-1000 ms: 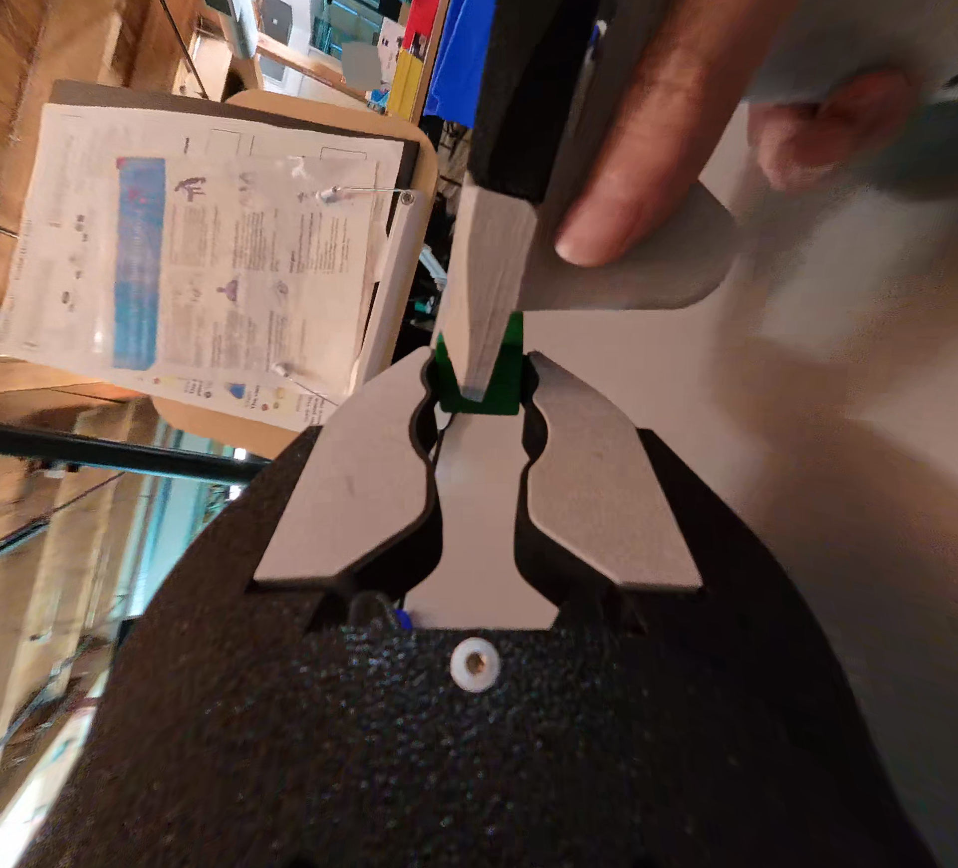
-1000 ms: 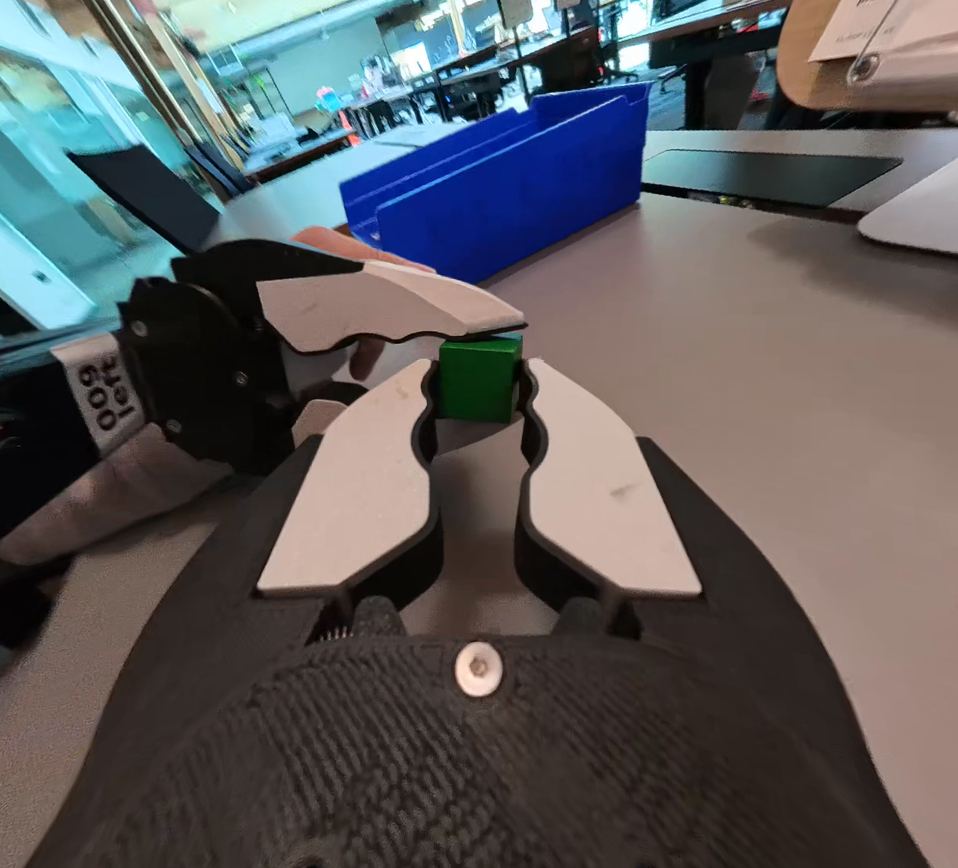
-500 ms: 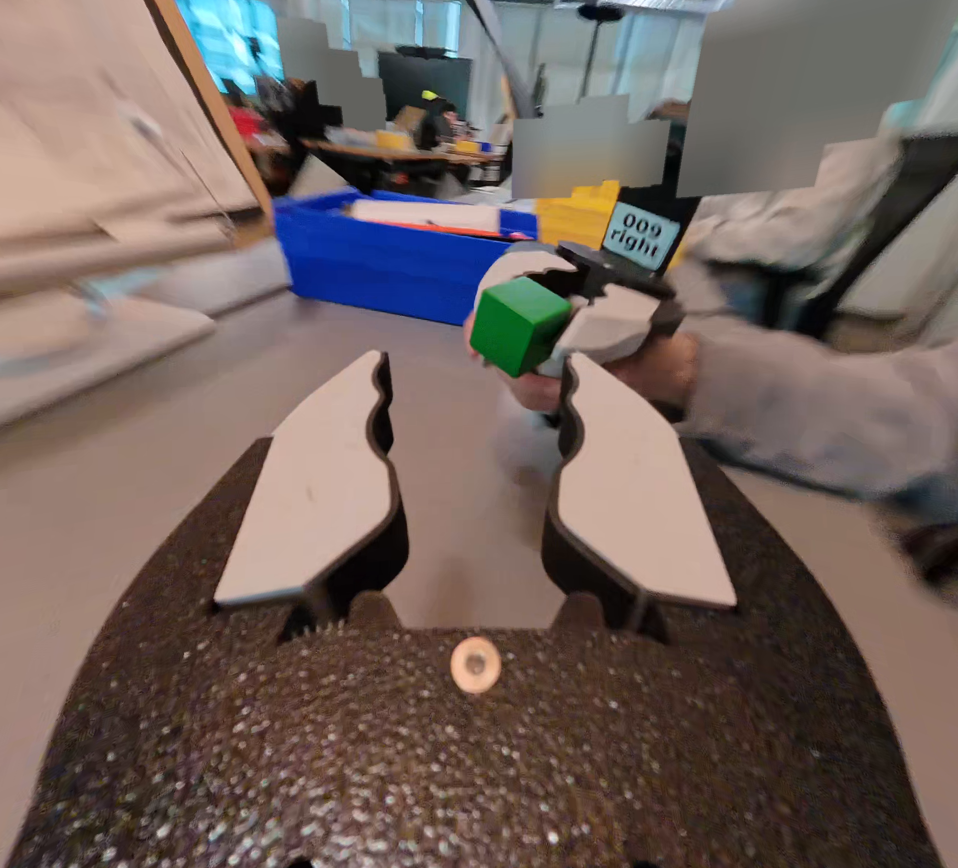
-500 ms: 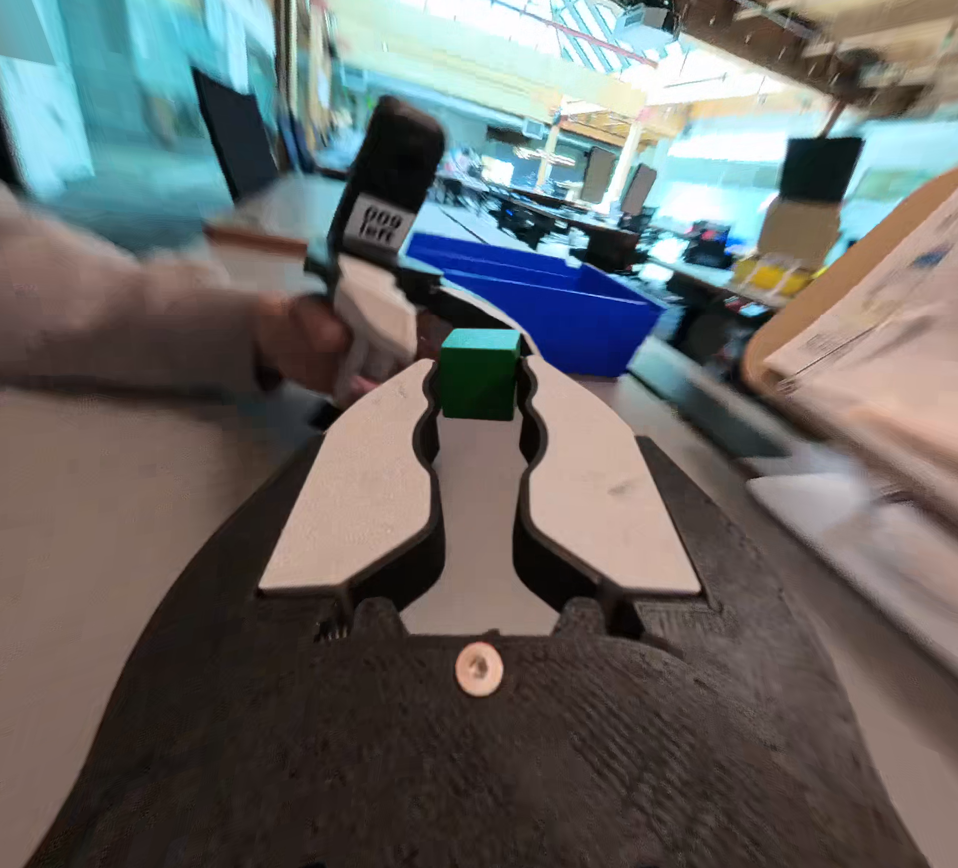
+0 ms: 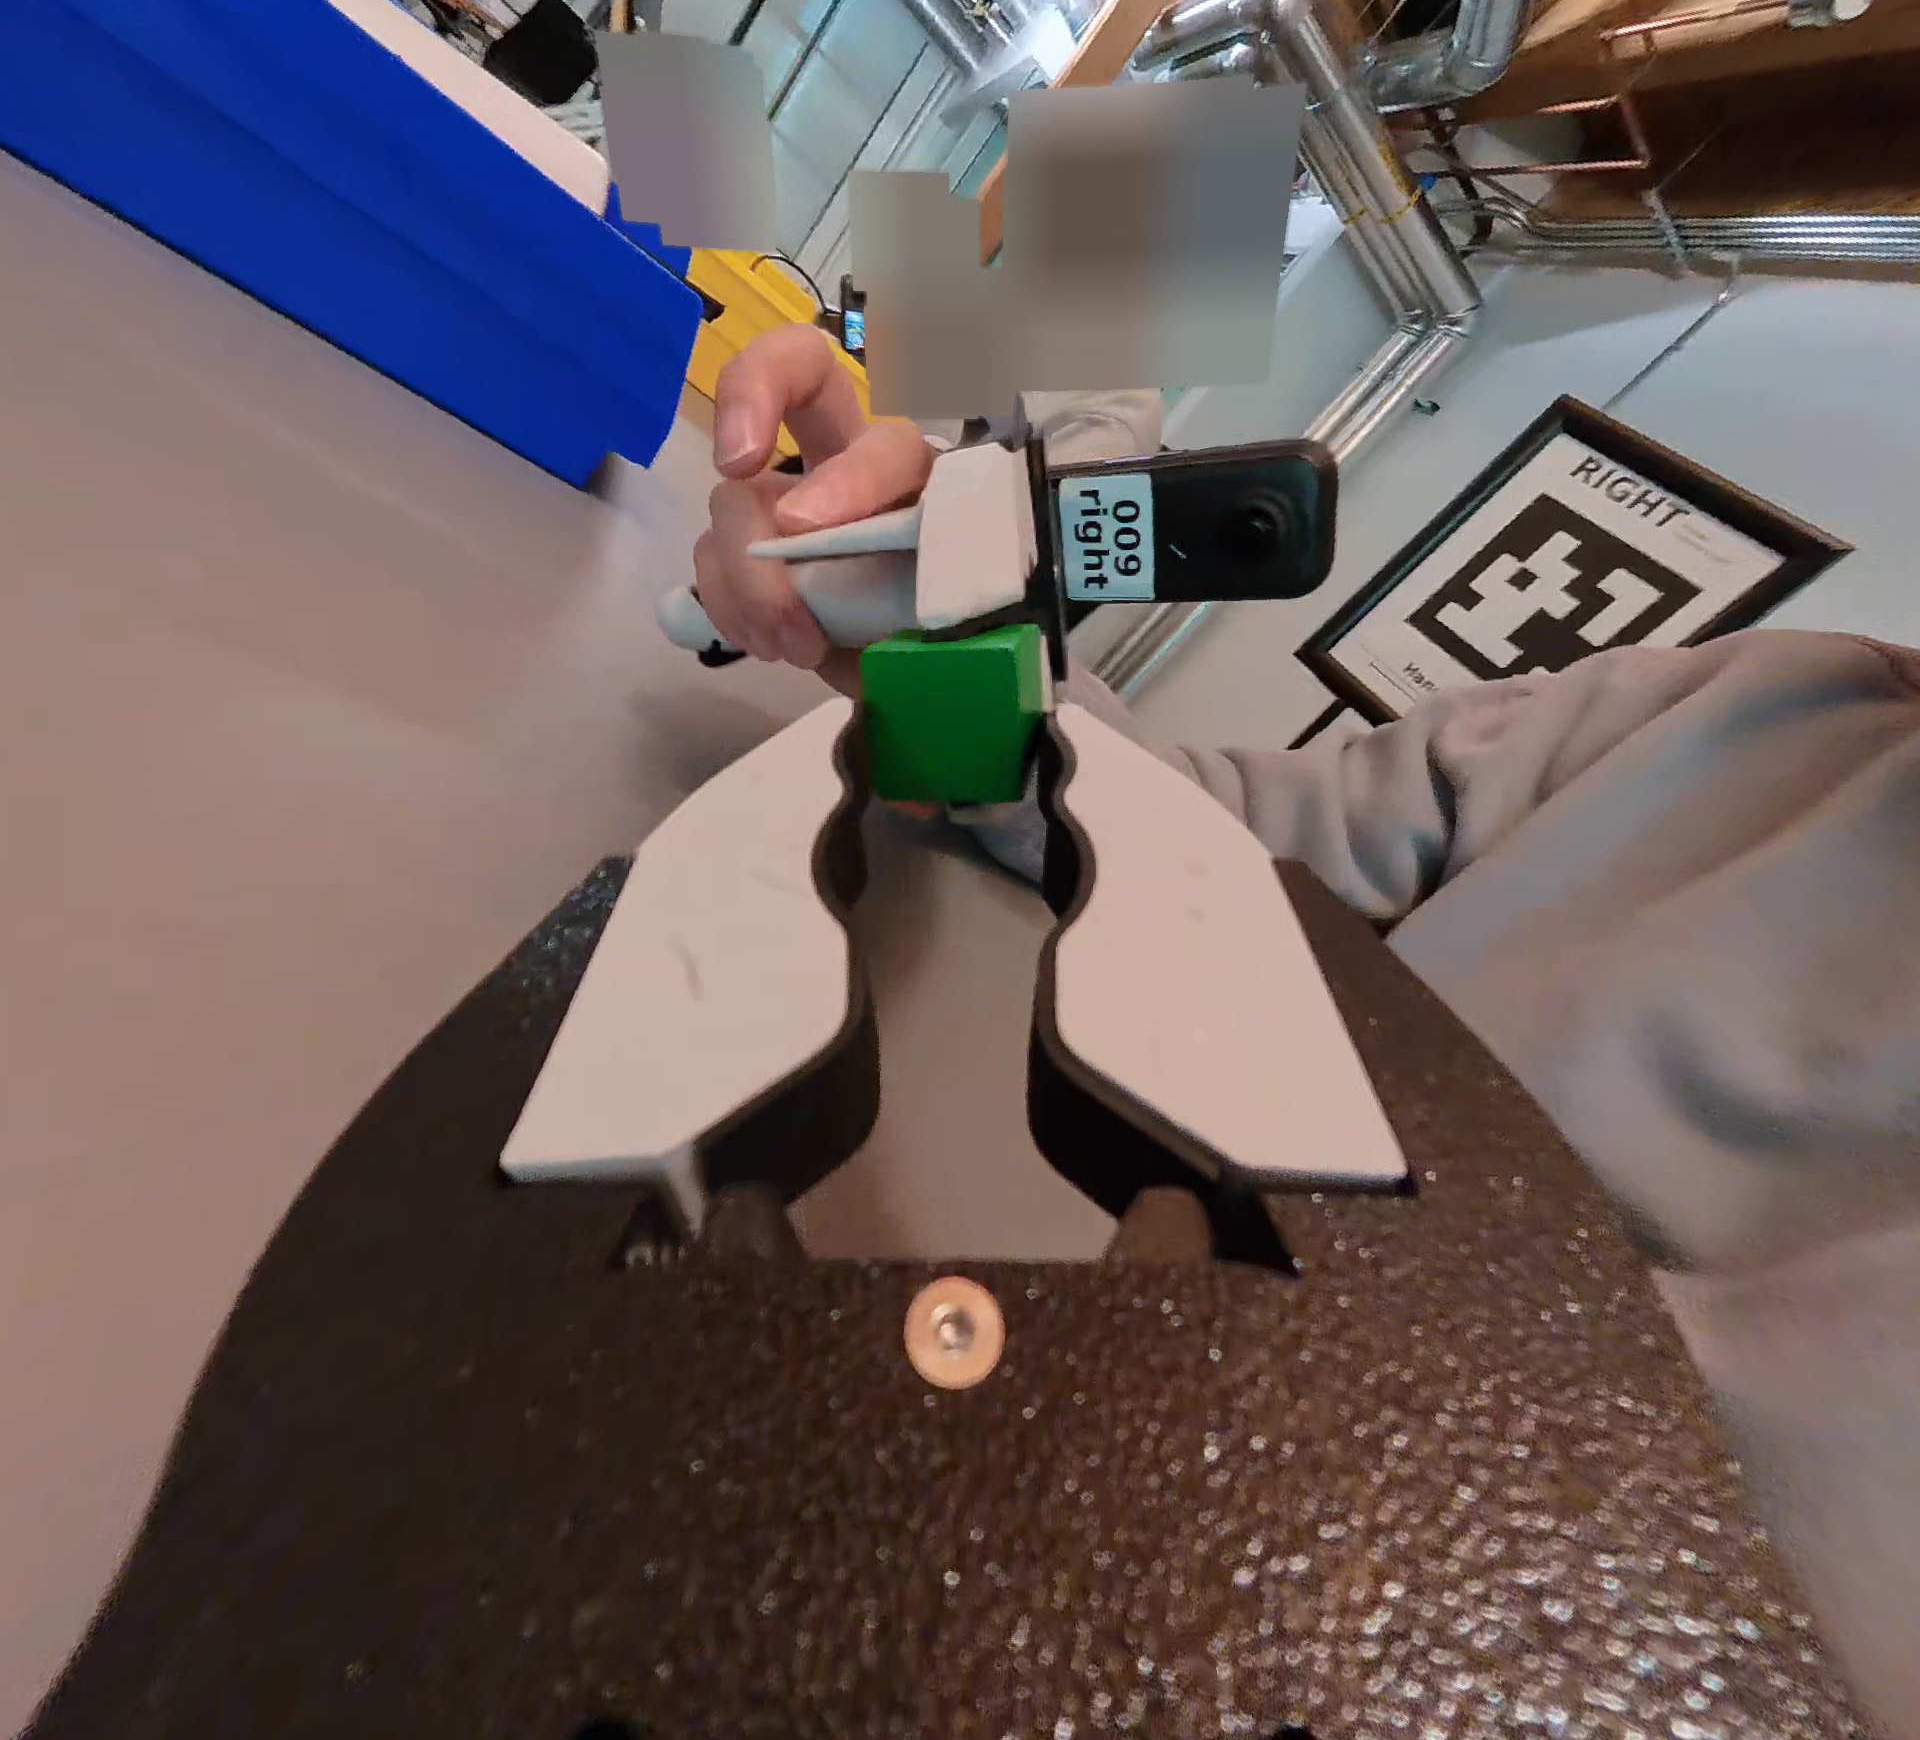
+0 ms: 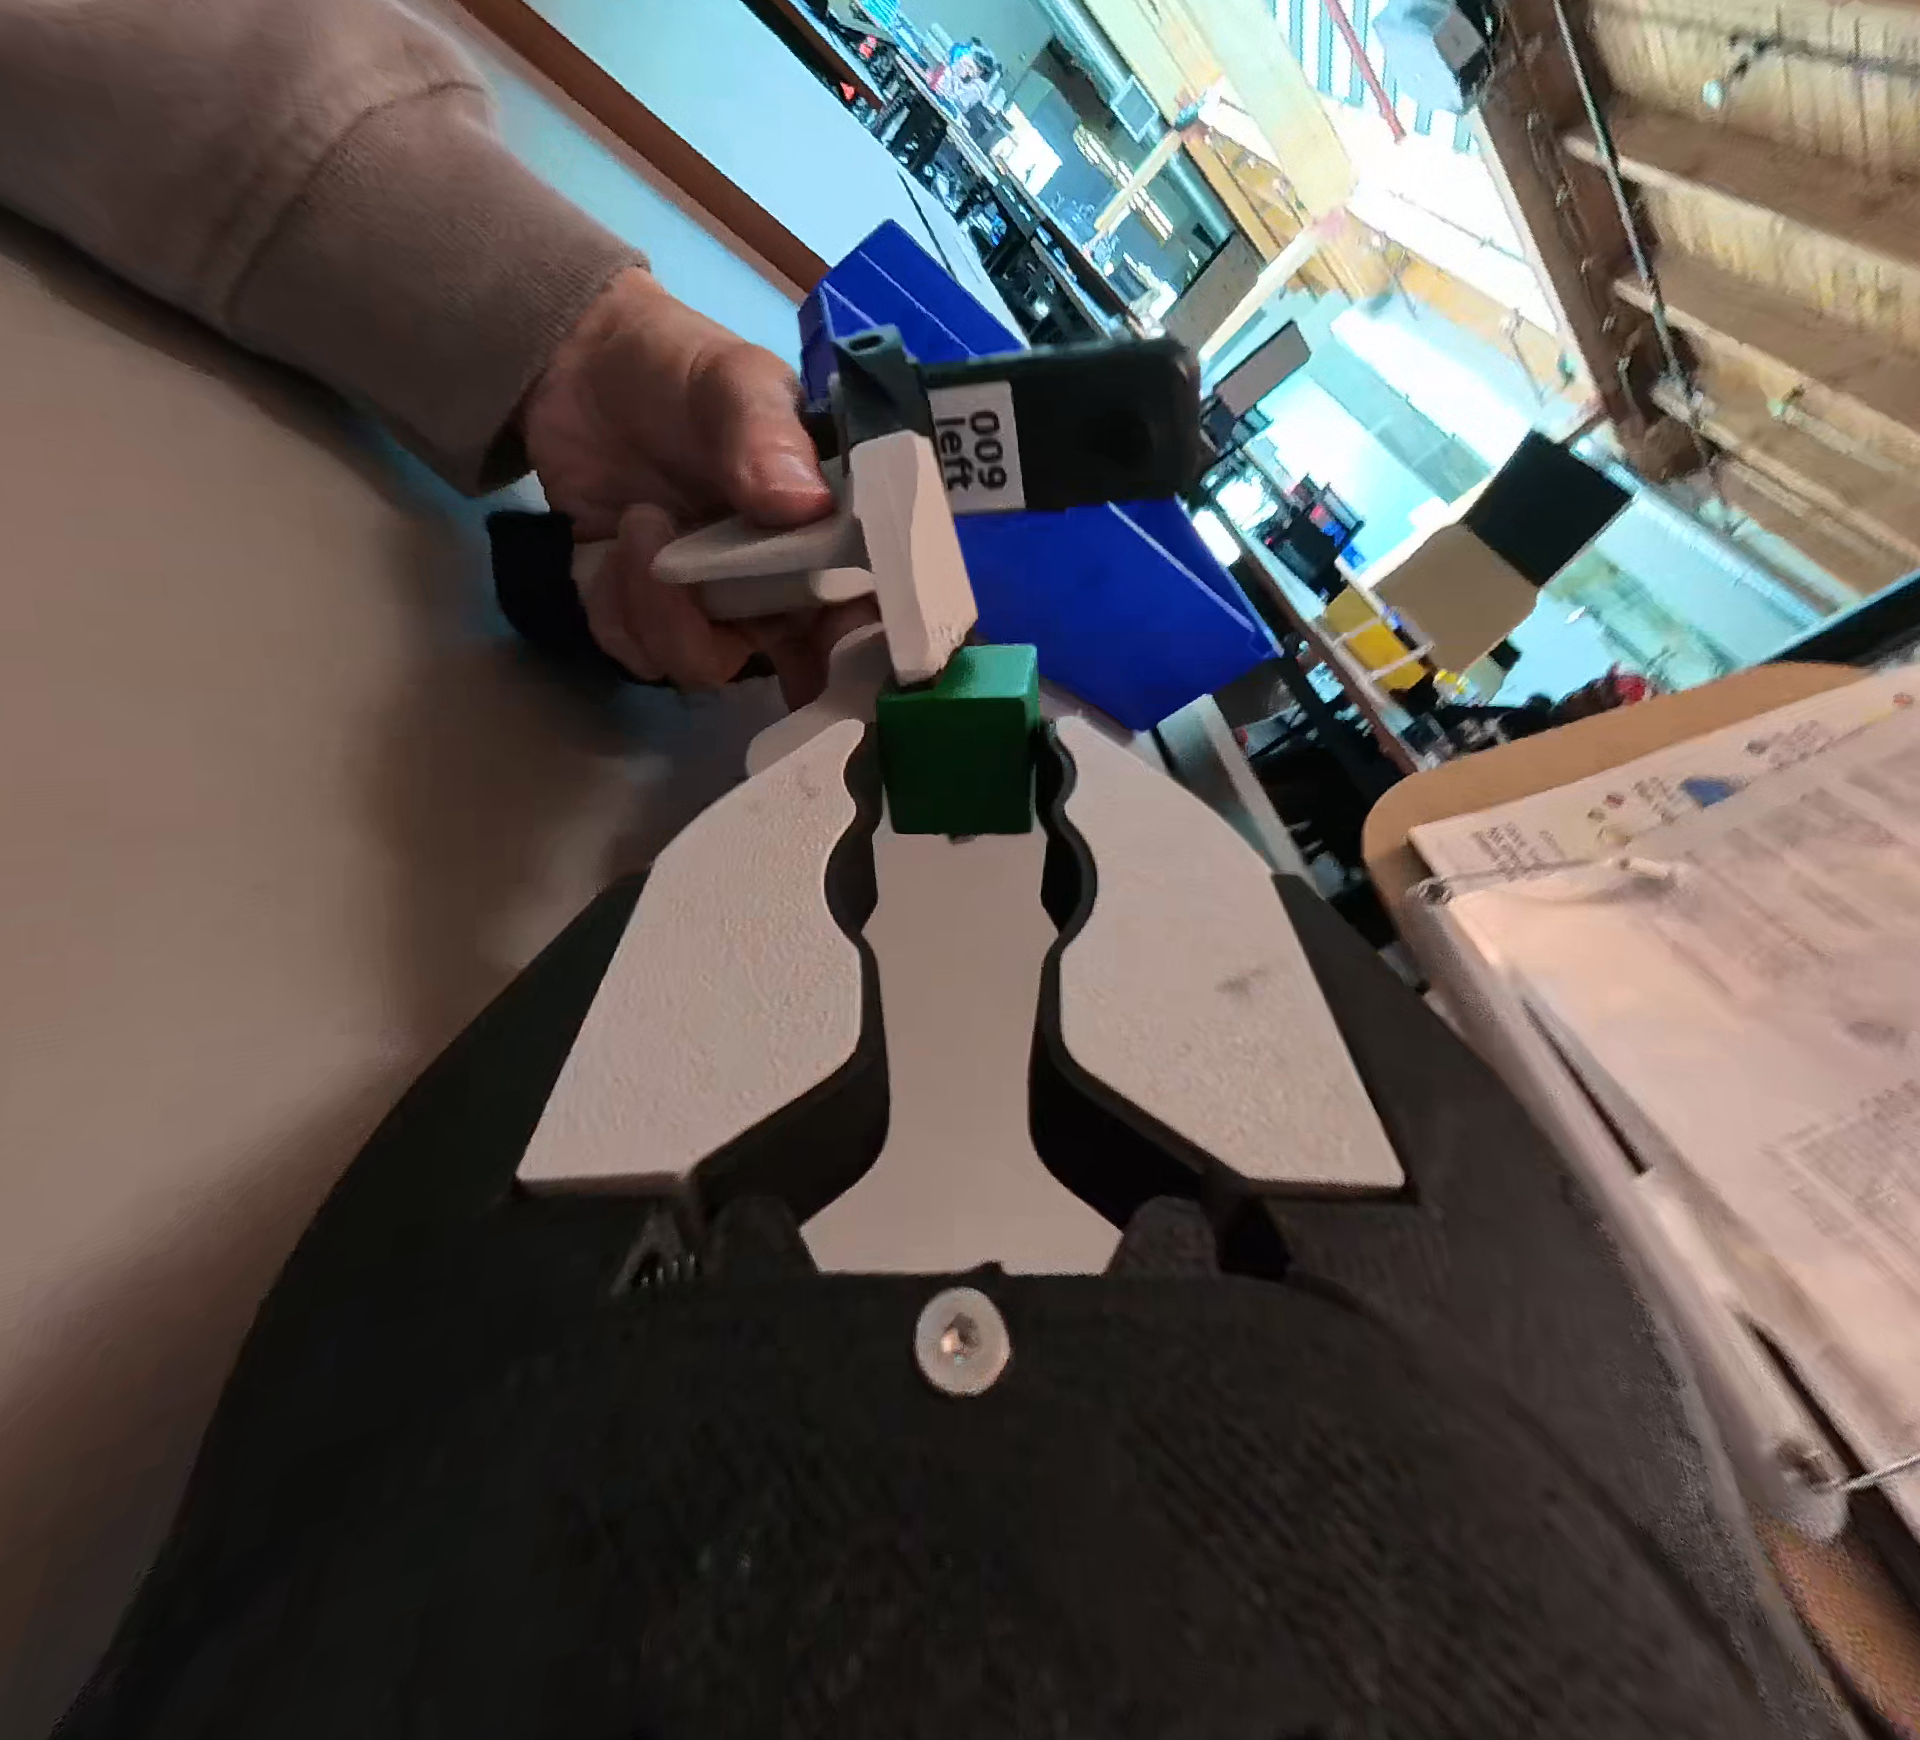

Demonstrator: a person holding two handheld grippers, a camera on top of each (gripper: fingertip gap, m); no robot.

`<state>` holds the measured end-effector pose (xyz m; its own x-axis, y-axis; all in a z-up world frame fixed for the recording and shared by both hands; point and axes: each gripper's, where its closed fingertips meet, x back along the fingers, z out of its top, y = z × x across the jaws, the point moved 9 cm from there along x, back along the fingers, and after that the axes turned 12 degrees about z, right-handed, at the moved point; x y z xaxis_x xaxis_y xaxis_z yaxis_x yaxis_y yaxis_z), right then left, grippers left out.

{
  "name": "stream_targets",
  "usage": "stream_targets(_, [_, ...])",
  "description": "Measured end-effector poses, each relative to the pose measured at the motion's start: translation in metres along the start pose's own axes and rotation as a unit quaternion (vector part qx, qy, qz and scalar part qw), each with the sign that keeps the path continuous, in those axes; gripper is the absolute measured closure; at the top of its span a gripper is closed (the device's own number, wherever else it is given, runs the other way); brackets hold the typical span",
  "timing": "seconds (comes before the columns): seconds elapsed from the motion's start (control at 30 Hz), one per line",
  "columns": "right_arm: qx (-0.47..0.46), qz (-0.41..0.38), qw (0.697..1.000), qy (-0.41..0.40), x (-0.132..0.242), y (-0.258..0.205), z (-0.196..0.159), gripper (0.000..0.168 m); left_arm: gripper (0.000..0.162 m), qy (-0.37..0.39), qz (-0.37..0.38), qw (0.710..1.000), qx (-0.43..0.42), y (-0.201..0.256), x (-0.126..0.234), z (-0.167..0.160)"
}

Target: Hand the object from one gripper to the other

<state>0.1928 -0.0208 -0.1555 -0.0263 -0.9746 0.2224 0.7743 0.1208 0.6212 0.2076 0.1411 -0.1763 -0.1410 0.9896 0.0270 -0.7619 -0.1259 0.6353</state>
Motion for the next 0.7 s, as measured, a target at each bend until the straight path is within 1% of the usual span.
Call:
stream_targets(0.07, [-0.067,0.009,0.997,0.028,0.002,0.003,-0.002,0.136,0.133,0.016,0.035,0.998,-0.044,0.0,0.002,0.002])
stream_targets(0.1, [-0.116,0.015,0.991,0.059,0.004,0.006,-0.001,0.131,0.133,0.029,0.054,0.996,-0.071,0.001,0.004,0.004])
stream_targets(0.13, [-0.178,0.009,0.98,0.091,0.007,0.012,-0.002,0.121,0.133,0.047,0.075,0.99,-0.106,0.003,0.006,0.007])
stream_targets(0.17, [-0.251,0.004,0.96,0.12,0.01,0.019,-0.004,0.109,0.133,0.066,0.105,0.982,-0.145,0.005,0.009,0.01])
stream_targets(0.2, [-0.328,0.007,0.934,0.14,0.011,0.025,-0.008,0.098,0.133,0.081,0.145,0.968,-0.188,0.007,0.012,0.012])
stream_targets(0.23, [-0.39,0.005,0.909,0.149,0.012,0.029,-0.013,0.091,0.133,0.089,0.194,0.949,-0.234,0.008,0.014,0.014])
stream_targets(0.27, [-0.43,-0.001,0.889,0.155,0.011,0.032,-0.016,0.087,0.133,0.092,0.243,0.924,-0.281,0.009,0.015,0.015])
stream_targets(0.3, [-0.453,-0.013,0.876,0.165,0.01,0.032,-0.019,0.087,0.133,0.089,0.29,0.895,-0.327,0.011,0.015,0.015])
stream_targets(0.33, [-0.475,-0.028,0.863,0.172,0.009,0.032,-0.021,0.091,0.133,0.079,0.333,0.864,-0.37,0.012,0.013,0.014])
stream_targets(0.37, [-0.499,-0.037,0.847,0.179,0.006,0.032,-0.023,0.092,0.133,0.064,0.374,0.827,-0.414,0.013,0.011,0.013])
stream_targets(0.4, [-0.523,-0.034,0.831,0.184,0.004,0.031,-0.024,0.096,0.133,0.048,0.412,0.783,-0.463,0.014,0.009,0.011])
stream_targets(0.43, [-0.544,-0.026,0.819,0.18,0.001,0.029,-0.027,0.103,0.133,0.029,0.44,0.733,-0.518,0.016,0.006,0.008])
stream_targets(0.5, [-0.557,-0.012,0.812,0.172,-0.005,0.026,-0.029,0.104,0.133,-0.009,0.47,0.628,-0.62,0.021,-0.003,0.002])
stream_targets(0.53, [-0.556,-0.008,0.815,0.163,-0.007,0.024,-0.029,0.105,0.133,-0.027,0.47,0.585,-0.661,0.023,-0.008,-0.002])
stream_targets(0.57, [-0.553,-0.005,0.819,0.154,-0.008,0.023,-0.029,0.106,0.133,-0.039,0.467,0.551,-0.691,0.026,-0.013,-0.005])
stream_targets(0.6, [-0.55,-0.001,0.823,0.145,-0.009,0.022,-0.028,0.109,0.133,-0.044,0.464,0.525,-0.712,0.028,-0.017,-0.007])
stream_targets(0.63, [-0.543,0.003,0.828,0.138,-0.009,0.022,-0.028,0.12,0.133,-0.048,0.459,0.508,-0.727,0.03,-0.02,-0.009])
stream_targets(0.67, [-0.534,0.006,0.835,0.135,-0.009,0.021,-0.028,0.136,0.133,-0.051,0.456,0.494,-0.739,0.031,-0.022,-0.009])
stream_targets(0.7, [-0.524,0.004,0.841,0.134,-0.008,0.022,-0.028,0.139,0.133,-0.054,0.456,0.479,-0.748,0.032,-0.023,-0.01])
